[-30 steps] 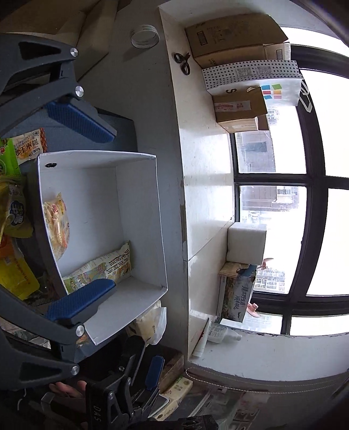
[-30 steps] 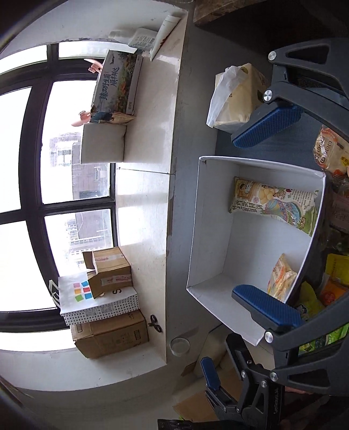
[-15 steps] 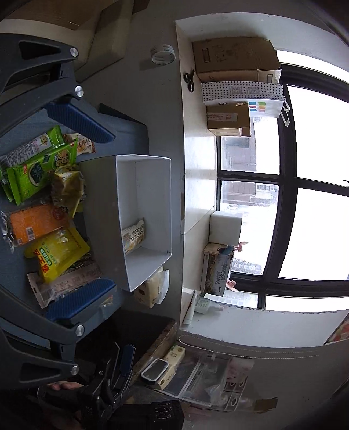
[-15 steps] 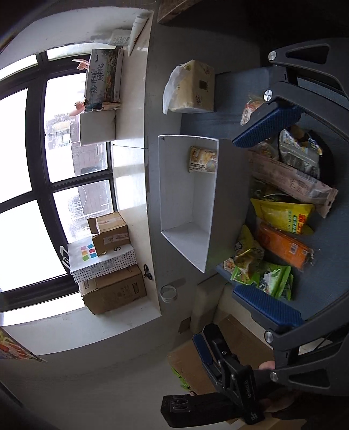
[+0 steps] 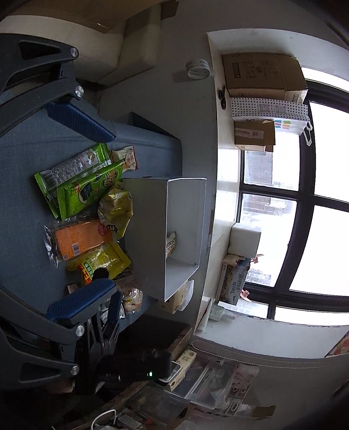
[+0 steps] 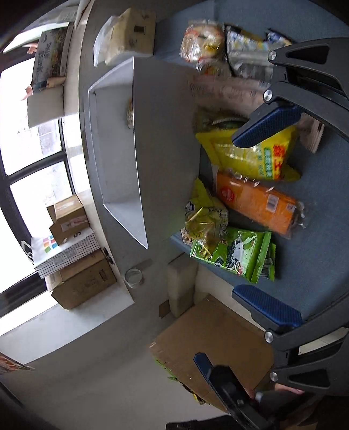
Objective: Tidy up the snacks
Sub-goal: 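Grasp the yellow crinkled chip bag with the right gripper, then grasp the green seaweed pack with the left gripper while the right gripper holds the yellow bag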
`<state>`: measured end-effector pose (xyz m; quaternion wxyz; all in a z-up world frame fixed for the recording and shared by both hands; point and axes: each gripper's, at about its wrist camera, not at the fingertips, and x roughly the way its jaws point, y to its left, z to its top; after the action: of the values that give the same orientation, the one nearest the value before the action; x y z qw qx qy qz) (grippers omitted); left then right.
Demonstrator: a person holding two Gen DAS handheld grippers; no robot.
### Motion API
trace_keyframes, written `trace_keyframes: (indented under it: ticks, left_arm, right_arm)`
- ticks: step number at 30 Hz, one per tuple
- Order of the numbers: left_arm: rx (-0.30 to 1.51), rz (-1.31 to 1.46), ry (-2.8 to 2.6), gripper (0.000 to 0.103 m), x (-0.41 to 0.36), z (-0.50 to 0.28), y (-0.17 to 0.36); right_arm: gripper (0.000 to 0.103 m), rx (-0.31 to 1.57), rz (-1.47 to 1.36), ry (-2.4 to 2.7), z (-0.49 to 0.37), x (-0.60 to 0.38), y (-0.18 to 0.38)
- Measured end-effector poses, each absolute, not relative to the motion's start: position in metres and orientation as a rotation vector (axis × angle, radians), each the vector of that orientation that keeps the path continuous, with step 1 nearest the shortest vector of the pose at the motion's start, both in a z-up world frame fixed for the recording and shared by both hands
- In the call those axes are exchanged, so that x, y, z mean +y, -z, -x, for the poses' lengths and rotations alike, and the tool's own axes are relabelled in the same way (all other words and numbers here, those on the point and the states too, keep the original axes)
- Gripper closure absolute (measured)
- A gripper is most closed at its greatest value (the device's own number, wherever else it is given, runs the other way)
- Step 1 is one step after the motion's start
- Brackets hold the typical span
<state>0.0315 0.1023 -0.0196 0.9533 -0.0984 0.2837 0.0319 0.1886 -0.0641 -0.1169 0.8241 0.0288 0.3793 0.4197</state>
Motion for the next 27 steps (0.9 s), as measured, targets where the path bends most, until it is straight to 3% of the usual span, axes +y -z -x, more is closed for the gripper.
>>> trace_keyframes:
  ticks: [13, 15, 17, 19, 20, 27]
  left_arm:
    - [0.593, 0.26, -0.069, 0.0, 0.127, -0.025, 0.036]
    - [0.601, 0.252, -0.073, 0.0, 0.128, -0.027, 0.04]
    - [0.605, 0.252, -0.075, 0.0, 0.128, -0.028, 0.042]
    - [0.604, 0.258, -0.07, 0.0, 0.129, -0.028, 0.044]
    - [0.608, 0.262, -0.07, 0.0, 0.13, -0.028, 0.047]
    - [0.661, 0.297, -0.086, 0.0, 0.135, -0.04, 0.062]
  right_arm:
    - [0.0, 0.891, 0.091, -0.652, -0.224, 0.069, 0.167]
    - [0.013, 0.89, 0.165, -0.563, -0.224, 0.077, 0.174]
    - [0.016, 0.914, 0.166, -0.547, -0.227, 0.079, 0.181]
    - [0.033, 0.917, 0.123, -0.577, -0.228, 0.071, 0.182]
    - [0.036, 0.909, 0.125, -0.589, -0.227, 0.067, 0.181]
    - [0.041, 0.888, 0.037, -0.687, -0.22, 0.028, 0.161]
